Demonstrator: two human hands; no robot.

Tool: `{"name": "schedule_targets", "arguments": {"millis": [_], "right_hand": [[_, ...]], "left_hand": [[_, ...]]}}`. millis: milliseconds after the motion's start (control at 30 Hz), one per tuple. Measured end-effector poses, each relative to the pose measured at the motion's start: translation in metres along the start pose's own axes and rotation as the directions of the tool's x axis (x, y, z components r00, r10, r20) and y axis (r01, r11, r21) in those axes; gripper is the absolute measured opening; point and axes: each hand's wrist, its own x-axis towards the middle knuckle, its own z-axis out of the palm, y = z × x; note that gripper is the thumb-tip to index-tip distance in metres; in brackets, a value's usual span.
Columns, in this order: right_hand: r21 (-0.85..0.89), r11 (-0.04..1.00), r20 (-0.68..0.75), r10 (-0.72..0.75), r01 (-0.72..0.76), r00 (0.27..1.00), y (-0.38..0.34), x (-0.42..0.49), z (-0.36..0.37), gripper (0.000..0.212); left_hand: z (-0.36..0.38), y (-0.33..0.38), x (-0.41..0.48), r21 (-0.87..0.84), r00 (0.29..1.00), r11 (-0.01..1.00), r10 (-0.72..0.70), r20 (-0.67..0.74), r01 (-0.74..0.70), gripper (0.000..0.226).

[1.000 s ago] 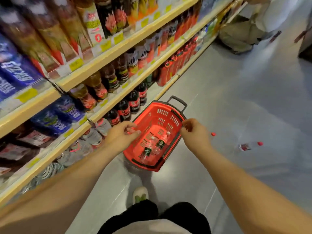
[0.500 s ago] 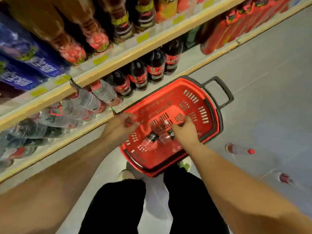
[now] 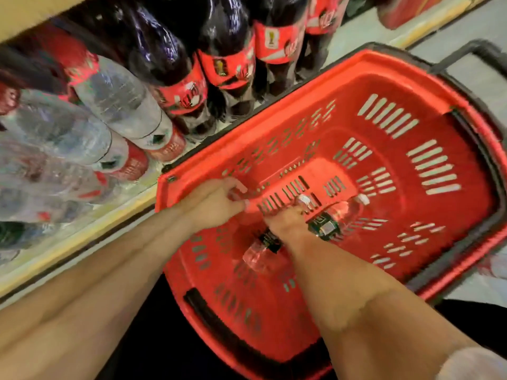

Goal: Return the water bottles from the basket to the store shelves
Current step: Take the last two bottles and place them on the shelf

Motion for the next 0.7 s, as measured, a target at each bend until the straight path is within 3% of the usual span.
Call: {"name": "schedule_targets", "arguments": {"millis": [133,267,400,533,700], "right_hand": [[-0.174,0.980,-0.139,0.067,-0.091,0.988,-0.004,-0.007,-0.002,0.118],[-0.263,0.965,-0.152,-0.022,-0.019,0.988,-0.008,-0.004,0.001,0.100],[0.094,0.995,-0.026,-0.039,0.041,0.999,-0.007,-0.006,0.022,0.100],[0.260,0.963,-0.028,-0.066,0.071,0.997,-0.005,-0.014,0.017,0.094],[0.397,0.910,-0.056,-0.108,0.122,0.993,-0.020,-0.029,-0.035,0.120]], "left_hand": [[0.003,-0.006,0.003,0.021,0.999,0.999,0.039,-0.002,-0.039,0.027],[0.003,-0.009,0.002,-0.010,0.999,0.999,0.031,-0.004,-0.031,0.026],[0.004,-0.011,0.003,-0.004,0.998,0.998,0.056,-0.017,-0.056,0.025],[0.003,-0.008,0.004,-0.015,0.998,0.998,0.053,-0.022,-0.054,0.025],[0.001,0.000,0.005,0.021,0.997,0.998,0.058,0.042,-0.059,0.024]]}}
